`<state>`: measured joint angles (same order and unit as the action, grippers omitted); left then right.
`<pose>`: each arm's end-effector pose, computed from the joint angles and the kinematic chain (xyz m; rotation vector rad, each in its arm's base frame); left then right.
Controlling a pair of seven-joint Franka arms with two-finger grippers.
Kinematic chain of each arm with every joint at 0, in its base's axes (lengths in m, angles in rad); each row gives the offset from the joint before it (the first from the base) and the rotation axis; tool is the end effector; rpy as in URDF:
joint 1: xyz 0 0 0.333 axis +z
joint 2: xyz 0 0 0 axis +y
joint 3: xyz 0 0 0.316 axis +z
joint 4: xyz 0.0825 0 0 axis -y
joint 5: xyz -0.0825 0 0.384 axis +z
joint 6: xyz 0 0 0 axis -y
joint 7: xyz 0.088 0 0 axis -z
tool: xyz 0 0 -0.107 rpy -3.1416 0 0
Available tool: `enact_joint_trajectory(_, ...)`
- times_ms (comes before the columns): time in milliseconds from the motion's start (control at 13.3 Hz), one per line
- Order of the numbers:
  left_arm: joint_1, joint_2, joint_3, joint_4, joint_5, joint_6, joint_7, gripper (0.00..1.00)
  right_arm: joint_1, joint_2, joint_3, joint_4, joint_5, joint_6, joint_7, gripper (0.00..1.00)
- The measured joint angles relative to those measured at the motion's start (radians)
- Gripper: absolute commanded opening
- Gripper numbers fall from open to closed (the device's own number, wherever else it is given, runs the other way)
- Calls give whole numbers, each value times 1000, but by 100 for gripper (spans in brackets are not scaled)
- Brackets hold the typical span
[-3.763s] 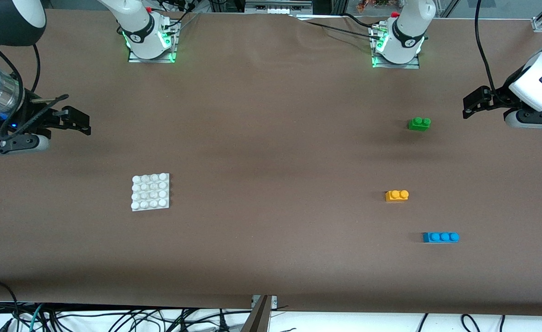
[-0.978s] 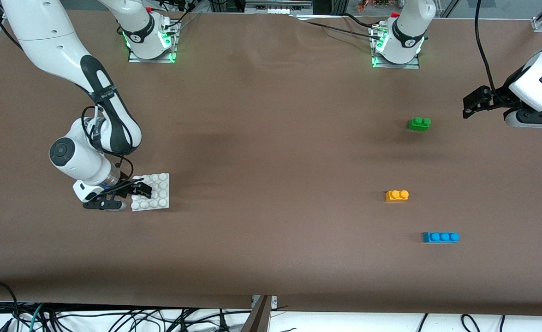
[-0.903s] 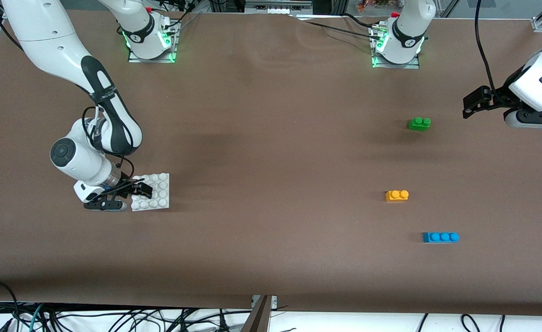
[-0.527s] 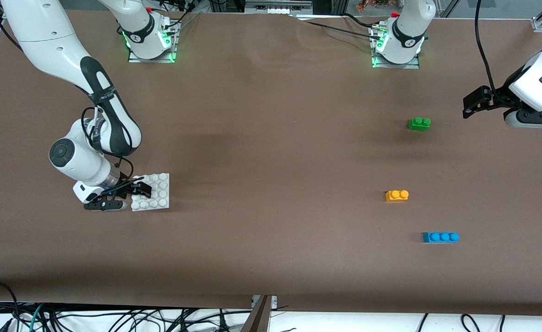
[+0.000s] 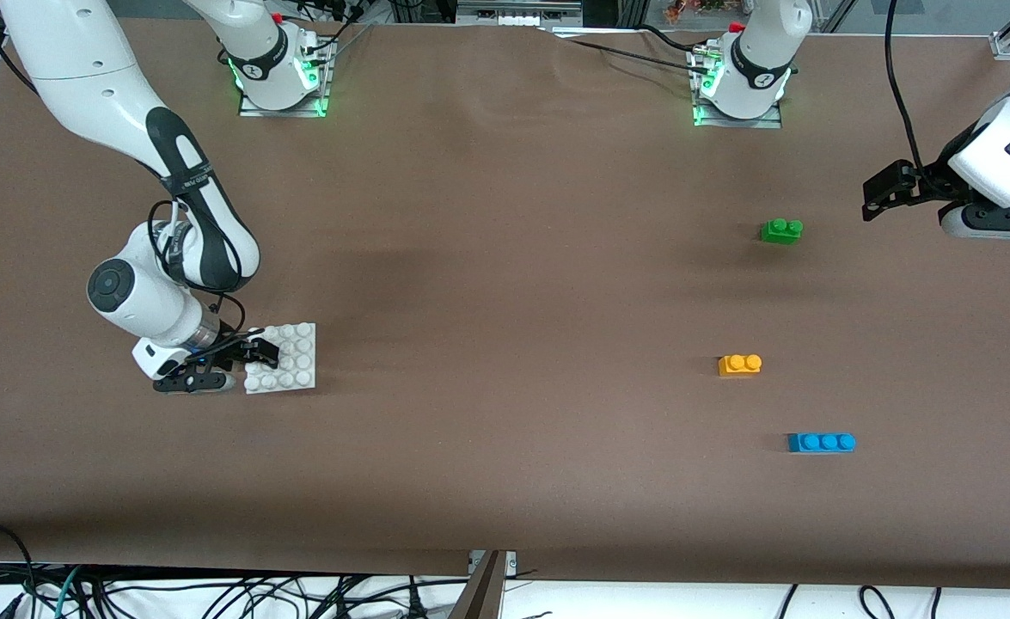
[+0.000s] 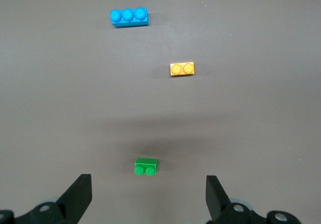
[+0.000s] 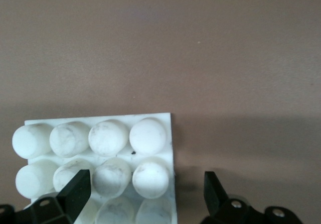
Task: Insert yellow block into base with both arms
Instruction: 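Grasp the edge of the white base plate with the right gripper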
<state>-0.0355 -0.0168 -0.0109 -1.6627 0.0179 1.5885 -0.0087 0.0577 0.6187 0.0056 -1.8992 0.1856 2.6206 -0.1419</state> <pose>0.5475 -0.0236 0.5919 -3.1201 0.0601 0.0888 0.6389 0.0361 0.1814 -3.0369 -0.0723 -0.1614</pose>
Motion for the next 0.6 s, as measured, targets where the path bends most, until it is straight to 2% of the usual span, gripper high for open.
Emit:
enact_joint_trajectory(226,0,0,0,0,0,0,0,100,0,1,0,0,1,1,0,99)
enact_joint_trajectory(376,0,0,0,0,0,0,0,100,0,2,0,0,1,2,0,91)
enact_joint_trajectory(602,0,0,0,0,0,0,0,100,0,3,3,2,4,4,0,72)
